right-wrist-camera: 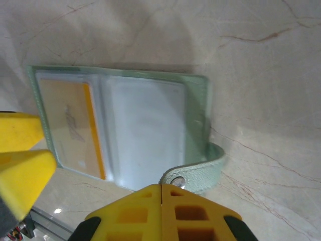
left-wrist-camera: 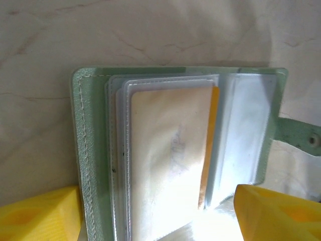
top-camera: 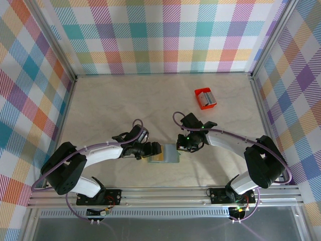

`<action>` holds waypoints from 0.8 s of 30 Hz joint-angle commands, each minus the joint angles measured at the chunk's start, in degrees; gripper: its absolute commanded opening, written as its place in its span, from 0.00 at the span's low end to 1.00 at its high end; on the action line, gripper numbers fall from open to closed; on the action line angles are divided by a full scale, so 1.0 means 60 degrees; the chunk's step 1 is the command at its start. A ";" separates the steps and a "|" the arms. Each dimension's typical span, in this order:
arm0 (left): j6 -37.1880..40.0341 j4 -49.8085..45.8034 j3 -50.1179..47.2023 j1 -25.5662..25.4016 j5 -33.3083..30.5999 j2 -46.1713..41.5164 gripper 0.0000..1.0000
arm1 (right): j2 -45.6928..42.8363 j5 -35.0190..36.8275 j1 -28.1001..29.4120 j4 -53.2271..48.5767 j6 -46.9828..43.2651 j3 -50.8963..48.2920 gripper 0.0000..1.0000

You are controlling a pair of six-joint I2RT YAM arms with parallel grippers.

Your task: Put the credit cards into the card holder

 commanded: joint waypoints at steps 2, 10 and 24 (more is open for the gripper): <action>-0.0433 0.0873 0.0108 -0.0104 0.0761 -0.0566 0.77 | 0.0038 -0.0607 -0.0062 0.0804 -0.0623 -0.0223 0.00; -0.0937 0.1702 0.0095 -0.0234 0.1176 -0.0845 0.78 | -0.0117 -0.1989 -0.0490 0.2280 -0.0777 -0.0725 0.00; -0.1406 0.2430 0.0486 -0.0592 0.1247 -0.0771 0.78 | -0.0049 -0.3113 -0.0652 0.3291 -0.0716 -0.1105 0.00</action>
